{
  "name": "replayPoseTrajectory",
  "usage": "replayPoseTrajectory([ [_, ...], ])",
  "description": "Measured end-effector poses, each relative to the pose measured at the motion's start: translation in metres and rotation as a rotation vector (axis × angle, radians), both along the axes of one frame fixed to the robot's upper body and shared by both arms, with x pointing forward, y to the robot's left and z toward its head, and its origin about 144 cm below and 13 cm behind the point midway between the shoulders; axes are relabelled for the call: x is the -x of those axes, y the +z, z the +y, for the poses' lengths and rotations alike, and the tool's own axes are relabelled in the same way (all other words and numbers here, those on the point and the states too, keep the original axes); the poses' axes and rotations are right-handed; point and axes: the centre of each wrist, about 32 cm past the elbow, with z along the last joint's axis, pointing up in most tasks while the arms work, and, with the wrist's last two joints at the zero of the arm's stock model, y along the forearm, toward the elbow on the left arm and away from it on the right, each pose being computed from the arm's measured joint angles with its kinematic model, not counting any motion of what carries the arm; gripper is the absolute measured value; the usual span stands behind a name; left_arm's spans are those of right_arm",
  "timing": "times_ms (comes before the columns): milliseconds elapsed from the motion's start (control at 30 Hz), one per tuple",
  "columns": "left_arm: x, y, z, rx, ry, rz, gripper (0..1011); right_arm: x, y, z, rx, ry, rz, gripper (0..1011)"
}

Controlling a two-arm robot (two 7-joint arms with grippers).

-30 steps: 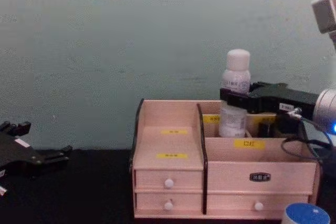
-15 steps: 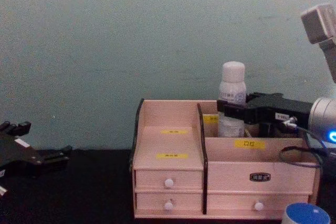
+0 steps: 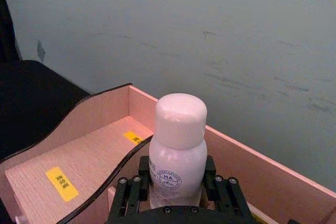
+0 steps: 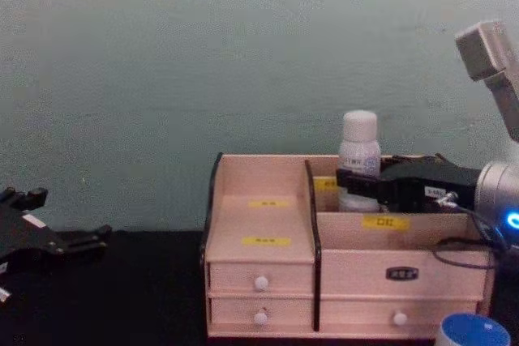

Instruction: Pick up the facial cleanser and watermelon frost from the table and place them into the tiered storage box.

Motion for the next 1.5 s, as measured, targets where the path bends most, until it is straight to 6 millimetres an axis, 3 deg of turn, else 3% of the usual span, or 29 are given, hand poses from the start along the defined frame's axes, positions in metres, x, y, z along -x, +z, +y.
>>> replayPoseTrajectory([
  [767, 0.0000, 0.0000, 0.0000, 0.000, 0.000, 0.000, 1001, 0.0000, 0.0007, -0.0005, -0.003, 0.001, -0.003, 594],
  [867, 0.0000, 0.0000, 0.0000, 0.000, 0.000, 0.000, 1001, 0.0000, 0.0008, -0.0006, -0.003, 0.001, -0.004, 634],
  [1067, 0.0000, 0.0000, 0.0000, 0.000, 0.000, 0.000, 1001, 0.0002, 0.0007, -0.0006, -0.004, 0.001, -0.003, 849],
  [1267, 0.0000, 0.0000, 0.0000, 0.000, 0.000, 0.000, 1001, 0.0003, 0.0005, -0.0005, -0.004, 0.002, -0.003, 995],
  [1500, 0.0000, 0.0000, 0.0000, 0.000, 0.000, 0.000, 1001, 0.0003, 0.0004, -0.0005, -0.004, 0.002, -0.003, 1000],
])
